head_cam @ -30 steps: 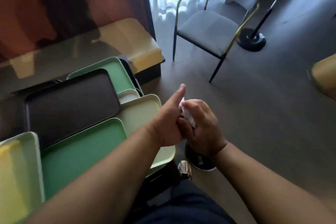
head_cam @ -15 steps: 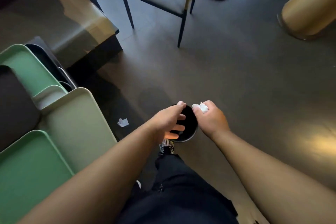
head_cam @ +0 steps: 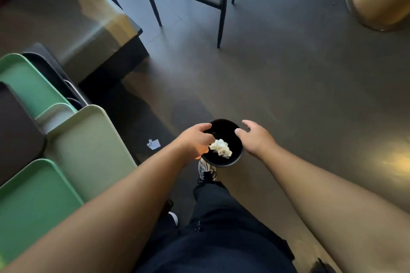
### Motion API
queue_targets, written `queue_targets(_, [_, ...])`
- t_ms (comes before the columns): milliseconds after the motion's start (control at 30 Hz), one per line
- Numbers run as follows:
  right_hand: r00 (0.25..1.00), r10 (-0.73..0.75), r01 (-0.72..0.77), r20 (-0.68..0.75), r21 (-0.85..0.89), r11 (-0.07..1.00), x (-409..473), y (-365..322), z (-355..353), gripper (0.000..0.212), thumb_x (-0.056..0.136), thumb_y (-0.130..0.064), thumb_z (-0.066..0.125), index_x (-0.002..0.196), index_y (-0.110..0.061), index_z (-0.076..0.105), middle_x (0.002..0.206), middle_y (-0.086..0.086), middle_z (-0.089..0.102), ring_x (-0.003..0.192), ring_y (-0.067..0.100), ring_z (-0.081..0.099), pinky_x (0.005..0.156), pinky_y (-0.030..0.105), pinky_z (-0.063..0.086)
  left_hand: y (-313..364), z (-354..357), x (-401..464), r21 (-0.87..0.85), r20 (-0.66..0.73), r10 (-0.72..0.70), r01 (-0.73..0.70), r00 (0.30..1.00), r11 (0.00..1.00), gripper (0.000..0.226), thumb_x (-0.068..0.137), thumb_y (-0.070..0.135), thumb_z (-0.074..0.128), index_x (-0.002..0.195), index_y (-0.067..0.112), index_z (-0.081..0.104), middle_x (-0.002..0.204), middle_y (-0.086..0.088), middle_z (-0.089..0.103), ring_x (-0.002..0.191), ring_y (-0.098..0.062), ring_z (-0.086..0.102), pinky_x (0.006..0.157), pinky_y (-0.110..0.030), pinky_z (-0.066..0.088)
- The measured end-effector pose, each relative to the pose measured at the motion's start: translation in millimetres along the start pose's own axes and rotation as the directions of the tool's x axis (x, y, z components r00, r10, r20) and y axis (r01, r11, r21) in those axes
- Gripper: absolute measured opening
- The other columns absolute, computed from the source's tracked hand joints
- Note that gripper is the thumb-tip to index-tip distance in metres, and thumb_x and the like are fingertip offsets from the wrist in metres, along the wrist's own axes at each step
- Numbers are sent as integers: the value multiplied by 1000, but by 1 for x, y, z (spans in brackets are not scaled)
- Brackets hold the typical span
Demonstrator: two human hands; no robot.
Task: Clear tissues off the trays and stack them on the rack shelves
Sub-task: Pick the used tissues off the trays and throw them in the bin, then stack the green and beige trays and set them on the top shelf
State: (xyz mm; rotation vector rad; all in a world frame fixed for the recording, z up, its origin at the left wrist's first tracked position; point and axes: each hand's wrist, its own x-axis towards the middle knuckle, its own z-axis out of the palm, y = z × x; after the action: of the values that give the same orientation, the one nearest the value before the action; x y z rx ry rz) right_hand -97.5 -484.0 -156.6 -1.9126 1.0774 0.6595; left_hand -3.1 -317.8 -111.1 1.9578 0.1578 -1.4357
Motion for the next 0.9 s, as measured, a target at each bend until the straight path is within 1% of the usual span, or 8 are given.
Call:
queue_targets(100, [999,-37,37,16,6,999,-7,-7,4,52,99,-40,57,148,-22,57,150,3,60,137,24,56,113,34,42,0,-1,-6,-8,-15,21,-21,1000,1000,60,94,7,54,151,24,45,79,-12,60,62,-21,51,49,-24,34])
queue_targets(167, [997,-75,75,22,-12,997,-14,-20,10,47,99,-38,57,144,-23,60,144,1,65,132,23,59,110,34,45,2,-3,-11,1,-61,53,-53,997,999,56,93,7,53,147,21,50,99,-22,69,61,-20,56,51,-23,38])
queue_targets(300, [975,-216,217,56,-28,976,-29,-62,26,44,100,-35,55,142,-21,61,142,2,66,130,22,60,108,32,44,6,-17,-30,147,-234,195,-164,952,975,51,91,15,51,140,25,57,119,-2,71,100,-23,68,82,-30,53])
queue_targets(433, [923,-373,372,89,27,928,-49,-116,44,43,98,-31,54,138,-19,64,137,2,69,127,23,62,109,39,47,3,-45,-62,281,-475,417,-315,775,907,44,91,13,58,135,17,62,135,-3,60,124,-19,59,105,-28,45])
queue_targets(533, [871,-476,476,123,30,879,-65,-154,60,41,97,-30,55,136,-19,66,133,2,70,123,22,65,108,41,49,-13,-73,-83,331,-603,497,-371,624,868,39,87,8,59,125,9,67,128,-8,61,121,-21,57,105,-24,41])
queue_targets(600, [840,-521,524,152,24,851,-75,-177,71,39,99,-30,56,135,-18,66,131,4,71,121,23,66,106,41,50,-28,-91,-94,334,-665,486,-355,568,873,40,83,10,58,121,7,68,124,-10,62,117,-25,58,105,-29,43])
queue_targets(733, [809,-545,567,222,-50,822,-91,-209,96,48,98,-33,57,144,-19,58,138,6,67,121,24,64,101,37,52,-56,-112,-110,221,-745,368,-315,556,923,44,86,3,58,129,7,64,133,-13,57,124,-27,55,108,-25,37])
queue_targets(900, [854,-416,495,313,-239,836,-104,-225,121,70,96,-40,58,159,-20,35,149,9,57,127,32,60,95,35,50,-87,-121,-113,76,-746,235,-271,623,960,54,93,14,59,147,15,48,151,-8,38,126,-26,56,104,-33,46])
